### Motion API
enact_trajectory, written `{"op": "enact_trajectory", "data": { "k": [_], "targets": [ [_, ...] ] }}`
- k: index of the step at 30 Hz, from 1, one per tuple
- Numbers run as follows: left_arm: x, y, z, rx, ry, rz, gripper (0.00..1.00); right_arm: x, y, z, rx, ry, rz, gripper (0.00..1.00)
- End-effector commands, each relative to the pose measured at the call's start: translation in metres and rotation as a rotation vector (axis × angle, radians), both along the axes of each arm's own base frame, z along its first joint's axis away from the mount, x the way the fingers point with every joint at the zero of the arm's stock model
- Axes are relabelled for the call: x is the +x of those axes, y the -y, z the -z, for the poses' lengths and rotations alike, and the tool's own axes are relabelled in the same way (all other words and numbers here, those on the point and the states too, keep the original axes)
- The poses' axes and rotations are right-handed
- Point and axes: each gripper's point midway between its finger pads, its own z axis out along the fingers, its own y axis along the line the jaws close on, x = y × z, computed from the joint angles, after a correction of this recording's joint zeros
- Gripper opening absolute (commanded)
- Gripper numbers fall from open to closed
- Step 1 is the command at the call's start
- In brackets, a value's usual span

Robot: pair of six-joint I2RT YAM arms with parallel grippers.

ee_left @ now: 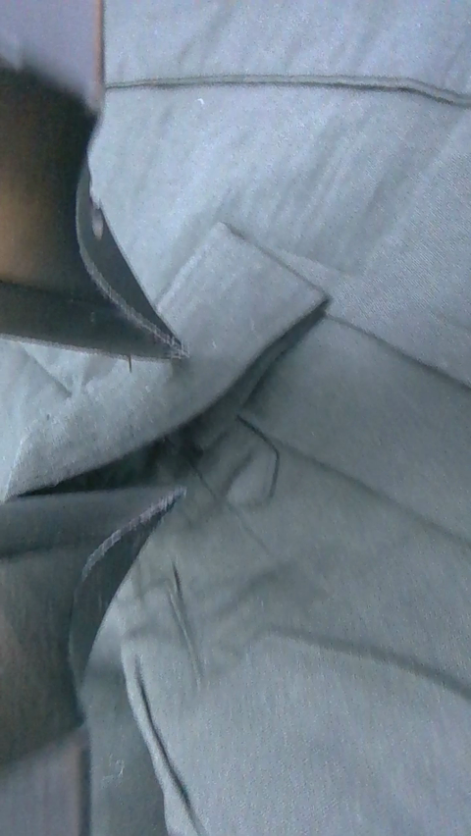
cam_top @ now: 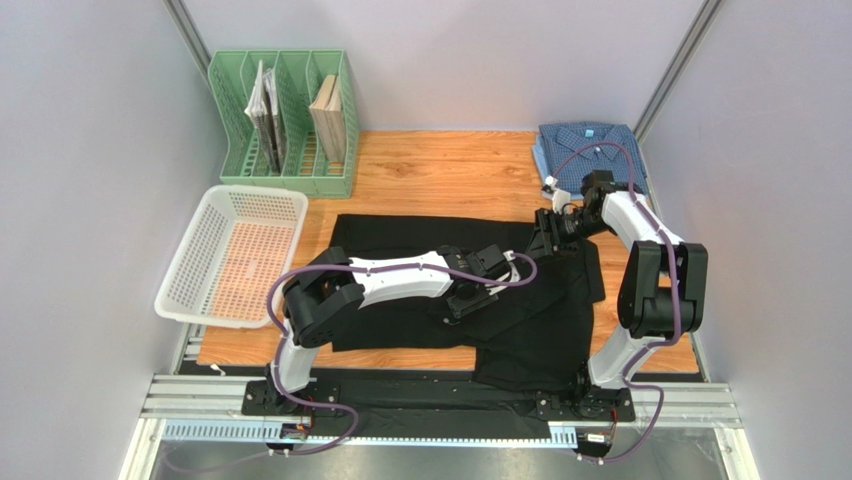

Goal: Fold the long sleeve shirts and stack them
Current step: Fold the shirt

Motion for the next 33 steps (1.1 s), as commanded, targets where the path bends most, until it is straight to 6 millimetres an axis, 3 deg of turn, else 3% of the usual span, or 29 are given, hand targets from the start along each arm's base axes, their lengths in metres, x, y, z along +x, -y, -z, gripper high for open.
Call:
{"op": "enact_trajectory", "data": {
  "k": [1, 5, 6, 7, 8, 10, 11, 13, 14, 15, 17, 20, 23, 27, 29, 31, 33],
  "targets": [
    [0.012, -0.020, -0.011, 0.033, 0.060, -0.040, 0.47, 0.002, -0.001, -0.018, 0.023, 0.073, -0.028, 0.56],
    [0.019, -0.025, -0.046, -0.040, 0.095, -0.041, 0.25, 0.001, -0.001, -0.018, 0.020, 0.077, -0.033, 0.56],
    [0.021, -0.028, -0.052, -0.056, 0.094, -0.046, 0.06, 0.000, -0.001, -0.018, 0.017, 0.078, -0.035, 0.56],
    [0.021, -0.030, -0.059, -0.074, 0.093, -0.043, 0.00, 0.002, -0.001, -0.019, 0.018, 0.085, -0.037, 0.56],
    [0.018, -0.027, -0.077, -0.135, 0.085, -0.026, 0.00, 0.003, 0.000, -0.021, 0.016, 0.089, -0.039, 0.57],
    [0.023, -0.038, -0.091, -0.181, 0.094, -0.035, 0.00, 0.003, 0.001, -0.022, 0.011, 0.089, -0.051, 0.61],
    [0.027, -0.043, -0.116, -0.279, 0.099, -0.042, 0.00, 0.007, 0.002, -0.025, 0.002, 0.105, -0.054, 0.62],
    [0.031, -0.058, -0.126, -0.334, 0.100, -0.051, 0.00, 0.011, 0.005, -0.025, -0.014, 0.120, -0.059, 0.67],
    [0.029, -0.062, -0.147, -0.412, 0.105, -0.032, 0.00, 0.014, 0.008, -0.025, -0.029, 0.126, -0.058, 0.69],
    [0.040, -0.078, -0.148, -0.419, 0.122, -0.068, 0.00, 0.017, 0.009, -0.026, -0.035, 0.135, -0.060, 0.70],
    [0.050, -0.096, -0.169, -0.483, 0.164, -0.048, 0.00, 0.021, 0.011, -0.025, -0.041, 0.133, -0.060, 0.73],
    [0.066, -0.120, -0.181, -0.553, 0.193, -0.083, 0.00, 0.033, 0.013, -0.023, -0.042, 0.132, -0.059, 0.77],
    [0.075, -0.133, -0.171, -0.592, 0.185, -0.112, 0.00, 0.043, 0.016, -0.017, -0.044, 0.119, -0.054, 0.77],
    [0.082, -0.146, -0.130, -0.565, 0.165, -0.163, 0.00, 0.054, 0.020, -0.008, -0.064, 0.101, -0.049, 0.76],
    [0.100, -0.154, -0.121, -0.577, 0.214, -0.221, 0.00, 0.058, 0.025, 0.000, -0.096, 0.094, -0.045, 0.73],
    [0.104, -0.160, -0.097, -0.596, 0.182, -0.277, 0.00, 0.061, 0.028, 0.006, -0.116, 0.088, -0.037, 0.70],
    [0.118, -0.166, -0.091, -0.633, 0.186, -0.329, 0.00, 0.063, 0.033, 0.012, -0.148, 0.082, -0.031, 0.67]
  ]
}}
